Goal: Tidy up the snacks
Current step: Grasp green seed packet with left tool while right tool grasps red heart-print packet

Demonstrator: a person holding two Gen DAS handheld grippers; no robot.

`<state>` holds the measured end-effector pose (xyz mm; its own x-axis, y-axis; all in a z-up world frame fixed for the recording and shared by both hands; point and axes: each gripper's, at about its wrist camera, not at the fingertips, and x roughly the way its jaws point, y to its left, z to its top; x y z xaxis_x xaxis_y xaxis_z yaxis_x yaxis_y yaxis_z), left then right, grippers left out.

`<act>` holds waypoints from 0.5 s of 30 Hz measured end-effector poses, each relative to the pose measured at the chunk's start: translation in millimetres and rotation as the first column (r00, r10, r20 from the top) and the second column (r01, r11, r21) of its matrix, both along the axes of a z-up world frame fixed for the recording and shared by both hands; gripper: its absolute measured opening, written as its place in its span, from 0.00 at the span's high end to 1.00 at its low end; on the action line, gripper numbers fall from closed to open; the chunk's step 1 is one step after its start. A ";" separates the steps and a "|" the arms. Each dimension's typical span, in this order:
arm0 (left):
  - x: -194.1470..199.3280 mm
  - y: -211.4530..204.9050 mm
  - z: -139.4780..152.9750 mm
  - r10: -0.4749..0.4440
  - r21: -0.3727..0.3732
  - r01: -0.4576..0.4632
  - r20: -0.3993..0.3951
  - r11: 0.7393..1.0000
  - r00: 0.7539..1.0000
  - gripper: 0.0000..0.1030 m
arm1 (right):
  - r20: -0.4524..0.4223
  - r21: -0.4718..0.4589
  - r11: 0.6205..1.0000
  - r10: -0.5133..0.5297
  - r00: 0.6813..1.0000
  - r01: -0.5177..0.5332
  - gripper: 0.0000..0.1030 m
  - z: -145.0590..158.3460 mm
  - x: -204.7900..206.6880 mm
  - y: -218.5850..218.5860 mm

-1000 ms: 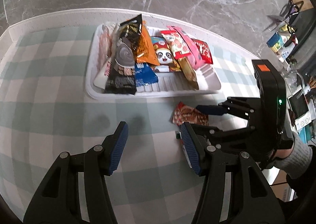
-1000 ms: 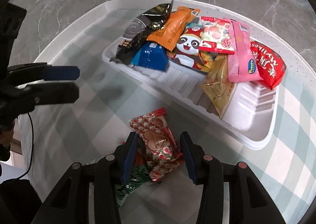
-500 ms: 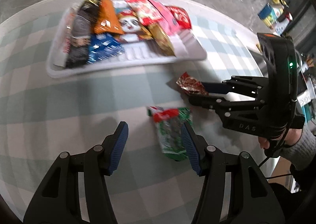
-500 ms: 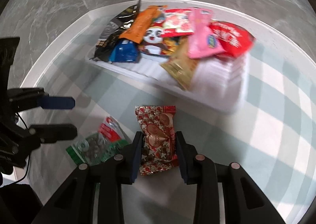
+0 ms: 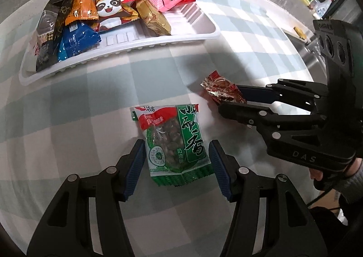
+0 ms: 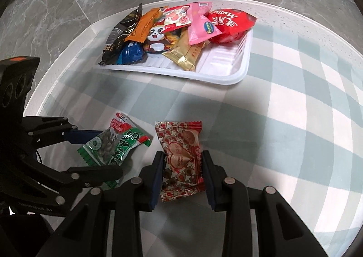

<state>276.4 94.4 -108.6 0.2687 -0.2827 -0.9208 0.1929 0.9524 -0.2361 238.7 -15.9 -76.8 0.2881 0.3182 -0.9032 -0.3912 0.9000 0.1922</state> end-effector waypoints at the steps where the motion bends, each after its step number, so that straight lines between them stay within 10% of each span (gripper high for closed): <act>1: 0.5 -1.6 -0.3 0.001 0.007 -0.001 0.002 1.000 1.000 0.46 | 0.001 -0.002 1.000 0.000 1.000 0.000 0.66 0.2 -0.1 -0.5; 15: -0.9 -14.1 -1.6 -0.019 0.066 0.015 0.053 0.998 0.998 0.46 | 0.017 -0.042 0.999 0.015 1.000 -0.015 0.65 -0.4 0.8 8.3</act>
